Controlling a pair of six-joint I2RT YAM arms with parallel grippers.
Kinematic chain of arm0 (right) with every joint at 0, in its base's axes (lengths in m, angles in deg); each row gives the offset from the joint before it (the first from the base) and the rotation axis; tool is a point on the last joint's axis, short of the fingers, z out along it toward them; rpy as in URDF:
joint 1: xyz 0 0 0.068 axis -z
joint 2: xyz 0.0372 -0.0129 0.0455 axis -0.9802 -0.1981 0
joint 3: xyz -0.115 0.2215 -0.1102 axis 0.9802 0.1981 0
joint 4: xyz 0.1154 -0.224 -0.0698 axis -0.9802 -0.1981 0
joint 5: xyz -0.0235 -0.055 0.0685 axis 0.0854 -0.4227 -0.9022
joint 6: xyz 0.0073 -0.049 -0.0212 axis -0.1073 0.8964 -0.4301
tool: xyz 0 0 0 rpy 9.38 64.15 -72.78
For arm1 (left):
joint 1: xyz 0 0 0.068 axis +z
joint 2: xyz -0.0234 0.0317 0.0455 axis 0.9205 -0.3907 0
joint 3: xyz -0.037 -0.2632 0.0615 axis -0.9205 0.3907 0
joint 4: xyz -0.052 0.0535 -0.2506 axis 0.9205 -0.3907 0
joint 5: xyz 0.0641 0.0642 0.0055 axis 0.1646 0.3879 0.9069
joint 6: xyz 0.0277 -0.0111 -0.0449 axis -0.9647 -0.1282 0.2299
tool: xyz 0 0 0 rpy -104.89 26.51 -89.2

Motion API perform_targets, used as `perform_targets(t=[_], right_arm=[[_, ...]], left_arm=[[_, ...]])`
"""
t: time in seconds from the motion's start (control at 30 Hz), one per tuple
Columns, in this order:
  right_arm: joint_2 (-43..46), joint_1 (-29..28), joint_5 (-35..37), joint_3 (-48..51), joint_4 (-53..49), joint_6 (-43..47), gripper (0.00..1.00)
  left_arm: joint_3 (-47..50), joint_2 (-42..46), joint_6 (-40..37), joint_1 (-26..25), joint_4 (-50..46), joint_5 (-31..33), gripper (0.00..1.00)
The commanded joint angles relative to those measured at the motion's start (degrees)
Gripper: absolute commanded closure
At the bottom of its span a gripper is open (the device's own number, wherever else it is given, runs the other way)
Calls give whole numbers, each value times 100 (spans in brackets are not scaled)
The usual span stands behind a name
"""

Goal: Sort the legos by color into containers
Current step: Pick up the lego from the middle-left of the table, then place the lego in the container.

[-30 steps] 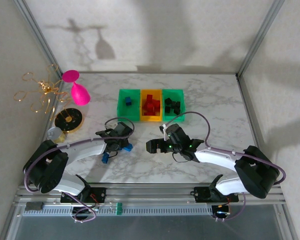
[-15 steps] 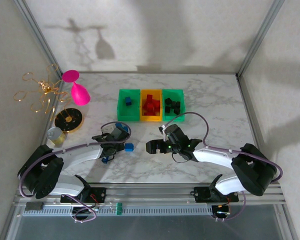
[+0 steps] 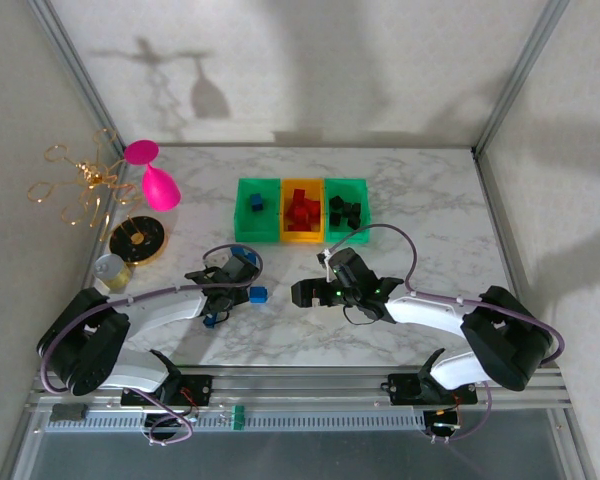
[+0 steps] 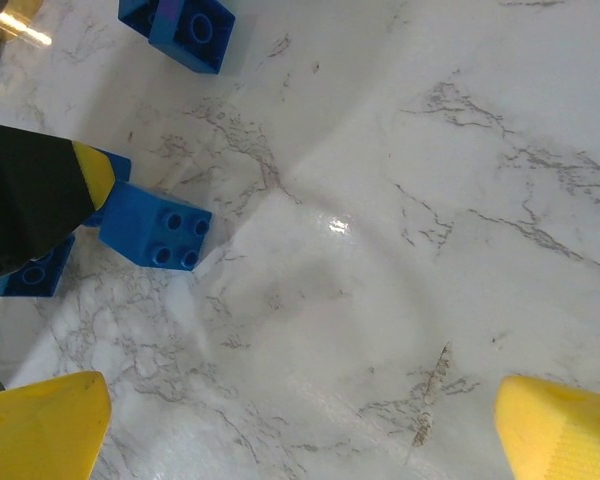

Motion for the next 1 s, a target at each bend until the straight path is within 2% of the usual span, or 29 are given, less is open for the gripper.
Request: perform_targets(t=[0.0,0.2,0.33,0.7,0.97], right_arm=[[244,3,-17,-100,71,-165,1],[385,317,-81,-290,-155,-204,2],[455,630,-25,-425,-302,-203,1],[850,1092,215,-665,-494,-153,1],[939,1190,209,-577,-571,-150,1]], left_arm=[[-189,212,-55,-23,-203,114,65],[-868,371,-289,-27,-517,347,66],[-1583,122,-632,-14,-526,559,65],[-3592,-1859,-1618,556,-230,655,64],[-4967,-3345,-1866,873,-477,861,65]])
